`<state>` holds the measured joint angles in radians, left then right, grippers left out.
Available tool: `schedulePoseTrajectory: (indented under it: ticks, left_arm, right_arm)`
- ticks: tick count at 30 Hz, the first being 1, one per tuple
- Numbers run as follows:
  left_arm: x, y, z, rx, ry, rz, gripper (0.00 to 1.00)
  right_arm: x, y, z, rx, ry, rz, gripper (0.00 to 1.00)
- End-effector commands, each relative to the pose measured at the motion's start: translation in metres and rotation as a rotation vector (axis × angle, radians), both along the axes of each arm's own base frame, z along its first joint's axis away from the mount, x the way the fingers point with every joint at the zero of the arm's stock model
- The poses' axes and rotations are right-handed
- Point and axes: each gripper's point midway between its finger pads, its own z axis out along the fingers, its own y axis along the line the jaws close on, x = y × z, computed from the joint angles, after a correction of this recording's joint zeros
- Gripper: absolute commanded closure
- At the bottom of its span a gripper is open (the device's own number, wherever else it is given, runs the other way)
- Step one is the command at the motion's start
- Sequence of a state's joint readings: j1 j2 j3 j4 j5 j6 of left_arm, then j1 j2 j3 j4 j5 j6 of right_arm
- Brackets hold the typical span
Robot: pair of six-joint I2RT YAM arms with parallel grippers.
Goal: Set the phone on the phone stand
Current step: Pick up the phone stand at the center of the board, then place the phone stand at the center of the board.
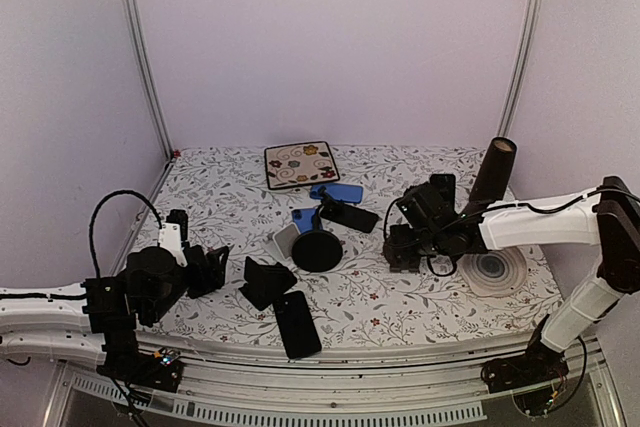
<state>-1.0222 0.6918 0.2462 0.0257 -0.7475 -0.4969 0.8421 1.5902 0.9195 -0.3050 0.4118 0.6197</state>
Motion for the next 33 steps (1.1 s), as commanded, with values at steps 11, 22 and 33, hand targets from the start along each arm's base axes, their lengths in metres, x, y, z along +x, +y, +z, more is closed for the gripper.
schedulePoseTrajectory:
  ticks: [11, 22, 33]
  left_arm:
    - [0.004, 0.002, 0.005, -0.004, -0.015, 0.017, 0.03]
    - [0.005, 0.001, 0.005, 0.007, -0.008, 0.021, 0.03]
    - [0.005, 0.001, 0.005, 0.003, -0.010, 0.019, 0.03]
  right_arm:
    - [0.033, -0.002, 0.012, 0.026, -0.032, 0.184, 0.53]
    - [0.045, -0.002, -0.010, 0.002, 0.054, 0.109, 0.52]
    - [0.041, -0.009, -0.021, -0.026, 0.124, 0.056, 0.00]
